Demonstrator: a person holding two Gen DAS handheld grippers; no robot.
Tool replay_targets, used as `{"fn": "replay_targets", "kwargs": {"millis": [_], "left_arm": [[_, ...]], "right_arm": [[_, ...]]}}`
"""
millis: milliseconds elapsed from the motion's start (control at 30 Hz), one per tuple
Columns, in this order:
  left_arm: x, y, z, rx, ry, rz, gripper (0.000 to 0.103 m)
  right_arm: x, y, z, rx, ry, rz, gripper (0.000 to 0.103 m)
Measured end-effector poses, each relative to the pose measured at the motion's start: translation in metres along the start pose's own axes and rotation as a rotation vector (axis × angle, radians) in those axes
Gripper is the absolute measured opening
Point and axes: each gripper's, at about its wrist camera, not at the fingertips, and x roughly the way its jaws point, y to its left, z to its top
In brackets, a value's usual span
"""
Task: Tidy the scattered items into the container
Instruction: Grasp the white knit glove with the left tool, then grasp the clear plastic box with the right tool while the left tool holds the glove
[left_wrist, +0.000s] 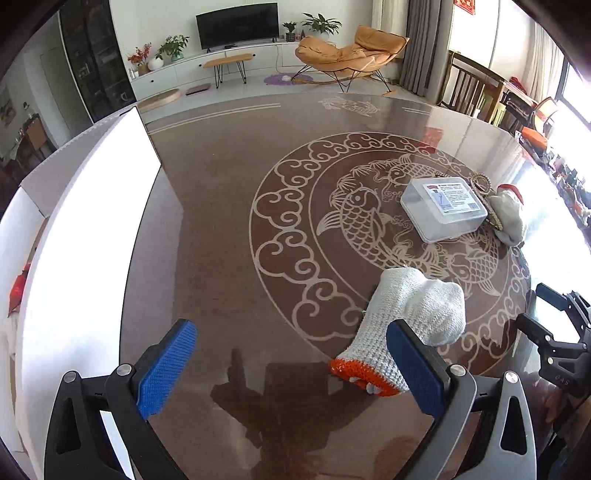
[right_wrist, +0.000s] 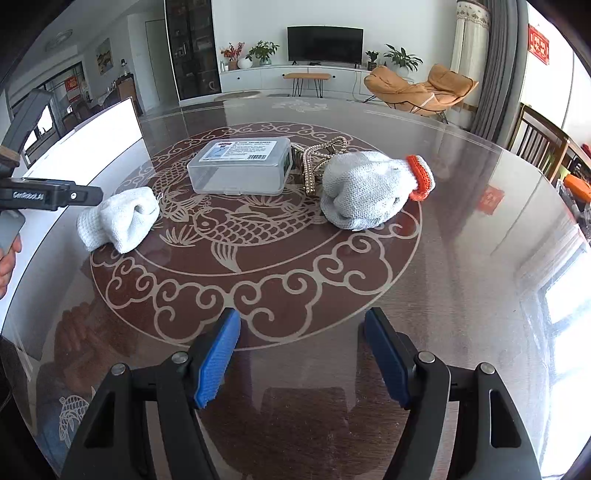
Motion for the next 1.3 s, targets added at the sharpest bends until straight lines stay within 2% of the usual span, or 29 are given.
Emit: {"fn": "replay_targets", "kwargs": {"millis": [67,100,133,200,300,367,500,600,733,833,867,900,933,967,1033,1167,1233,1300], "left_arm": [[-0.022,0.002,-0.005,0.0,-0.064,-0.109,0.103],[-0.027,0.0,-0.004,0.033,-0.094,-0.169,0.103],[-0.026,-0.007,-0.003,0.085,-0.093,-0.198,0.103],[-0.011,-0.026,0.002,0.187,-0.044,-0.198,0.103],[0.022,-0.052,0.0,0.279,0.01,-0.256,0.103],[0.034,-0.06,-0.002,0.303,0.014,-0.243,0.103],[0.057,-0.062,0.005,0.264,0.041,-0.242,0.103],[0.061,-0.072,0.006,0.298,0.012,-0.192,0.103],[0.062,-0.075,0.003,0.247,-0.033,-0.171,0.103],[0.061,-0.074,0.005,0.225,-0.025,-0.151,0.103],[0.058,-0.073,0.005,0.21,-0.044,-0.146,0.087],[0.053,-0.071,0.004,0.195,-0.072,-0.137,0.056],[0.051,-0.069,0.004,0.172,-0.083,-0.129,0.042],[0.05,-0.066,0.004,0.139,-0.082,-0.122,0.037],[0.047,-0.059,-0.001,0.077,-0.092,-0.108,0.036],[0.034,-0.042,-0.027,0.015,-0.114,-0.014,0.036],[0.027,-0.032,-0.041,-0.021,-0.126,-0.006,0.036],[0.022,-0.023,-0.051,-0.047,-0.128,-0.012,0.036]], "right_arm": [[0.0,0.0,0.0,0.0,0.0,0.0,0.072],[0.0,0.0,0.0,0.0,0.0,0.0,0.072],[0.0,0.0,0.0,0.0,0.0,0.001,0.072],[0.0,0.0,0.0,0.001,0.0,0.001,0.072],[0.0,0.0,0.0,0.0,0.0,0.001,0.072],[0.0,0.0,0.0,0.0,0.0,0.001,0.072],[0.0,0.0,0.0,0.0,0.0,0.001,0.072],[0.0,0.0,0.0,0.0,0.0,0.001,0.072],[0.0,0.0,0.0,0.0,0.0,0.001,0.072],[0.0,0.0,0.0,0.0,0.0,0.001,0.072],[0.0,0.0,0.0,0.0,0.0,0.001,0.072],[0.0,0.0,0.0,0.0,0.0,0.001,0.072],[0.0,0.0,0.0,0.0,0.0,0.002,0.072],[0.0,0.0,0.0,0.0,0.0,0.002,0.072],[0.0,0.0,0.0,0.0,0.0,0.002,0.072],[-0.001,-0.005,0.0,0.023,-0.008,0.03,0.072],[-0.003,-0.014,0.0,0.072,-0.024,0.053,0.07],[-0.007,-0.026,-0.002,0.152,-0.043,0.039,0.07]]}}
